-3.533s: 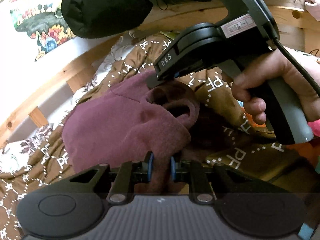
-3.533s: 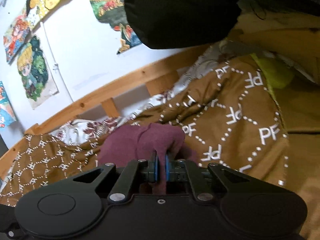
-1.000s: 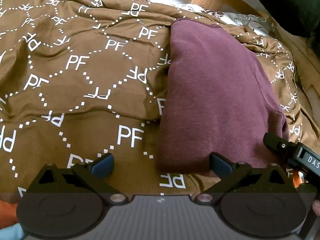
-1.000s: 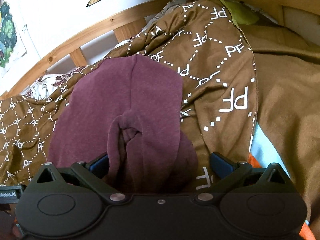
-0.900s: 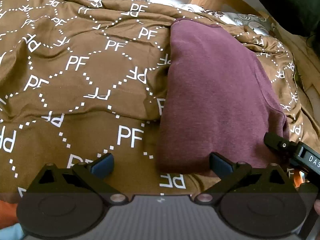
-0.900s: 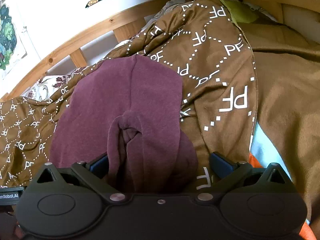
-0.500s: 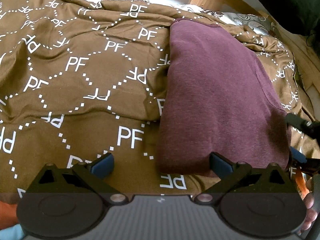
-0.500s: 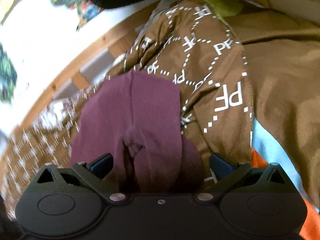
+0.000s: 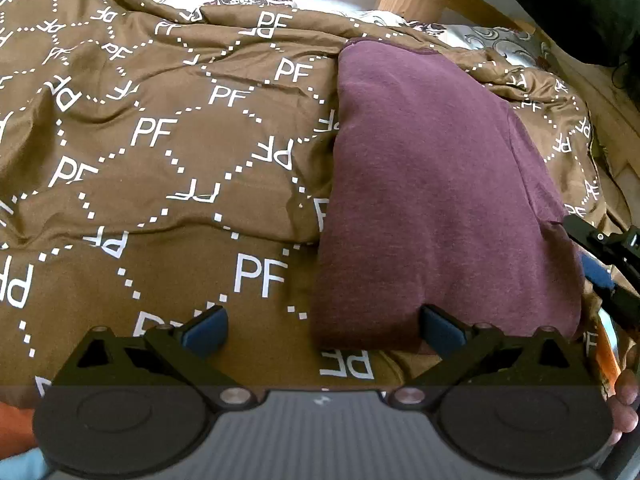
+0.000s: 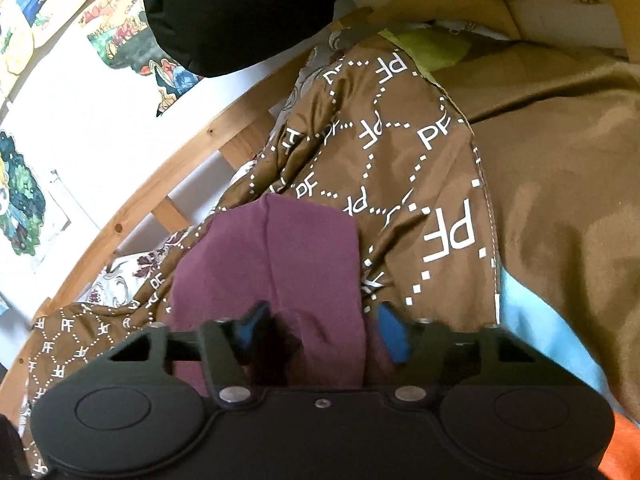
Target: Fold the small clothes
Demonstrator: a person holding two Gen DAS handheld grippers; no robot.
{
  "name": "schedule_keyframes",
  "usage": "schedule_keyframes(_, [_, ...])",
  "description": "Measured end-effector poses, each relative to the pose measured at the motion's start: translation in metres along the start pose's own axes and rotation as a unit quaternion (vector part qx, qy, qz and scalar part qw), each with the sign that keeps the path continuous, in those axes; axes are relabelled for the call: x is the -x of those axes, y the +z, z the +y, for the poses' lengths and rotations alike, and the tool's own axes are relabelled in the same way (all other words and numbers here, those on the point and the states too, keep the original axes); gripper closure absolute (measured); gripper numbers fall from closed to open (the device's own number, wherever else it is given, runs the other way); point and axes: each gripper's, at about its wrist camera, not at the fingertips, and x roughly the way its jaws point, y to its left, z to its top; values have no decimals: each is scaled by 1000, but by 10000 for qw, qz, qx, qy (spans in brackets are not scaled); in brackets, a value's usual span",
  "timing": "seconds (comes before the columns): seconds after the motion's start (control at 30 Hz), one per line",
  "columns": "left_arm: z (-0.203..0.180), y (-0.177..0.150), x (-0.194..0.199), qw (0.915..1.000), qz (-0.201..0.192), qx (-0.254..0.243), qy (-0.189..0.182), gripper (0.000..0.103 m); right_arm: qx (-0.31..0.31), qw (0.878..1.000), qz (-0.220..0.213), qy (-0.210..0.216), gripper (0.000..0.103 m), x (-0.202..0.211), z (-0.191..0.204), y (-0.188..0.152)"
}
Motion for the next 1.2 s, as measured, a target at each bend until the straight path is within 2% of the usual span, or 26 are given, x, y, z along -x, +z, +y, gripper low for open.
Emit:
schedule_keyframes(0.07, [0, 0, 0, 10000, -4, 3, 4, 0, 296, 9995, -92, 23, 65, 1, 8, -1])
schedule_keyframes(0.17, [0, 0, 0, 10000, -8, -4, 23, 0, 1341, 9904, -322, -78, 75, 3, 32, -8])
schedule_keyframes(0.27, [-1, 0, 0, 10000, -11, -19, 53, 0, 2586, 9644, -516, -211, 82, 6, 62, -24])
schedule_keyframes(0.37, [-1, 0, 0, 10000, -12, -30, 62, 0, 3489, 9350, -573, -282, 83, 5, 81, -41])
schedule_keyframes(0.47, [-1, 0, 0, 10000, -13, -30, 62, 0, 3859, 9205, -545, -289, 83, 4, 90, -50])
schedule_keyframes(0.53, [-1, 0, 0, 10000, -13, -30, 64, 0, 3955, 9164, -542, -299, 83, 4, 91, -53])
schedule_keyframes(0.7, [0, 0, 0, 9999, -22, -66, 73, 0, 3866, 9203, -517, -309, 83, 3, 89, -51])
schedule_keyframes(0.83, [-1, -1, 0, 9999, -32, -72, 74, 0, 3488, 9355, -462, -318, 83, 3, 81, -40])
schedule_keyframes(0.97, [-2, -1, 0, 9999, -31, -65, 79, 0, 2953, 9535, -414, -444, 71, 0, 66, -27])
schedule_keyframes(1.2, [0, -1, 0, 10000, -21, -88, 35, 0, 1847, 9822, -262, -228, 58, -6, 35, -4])
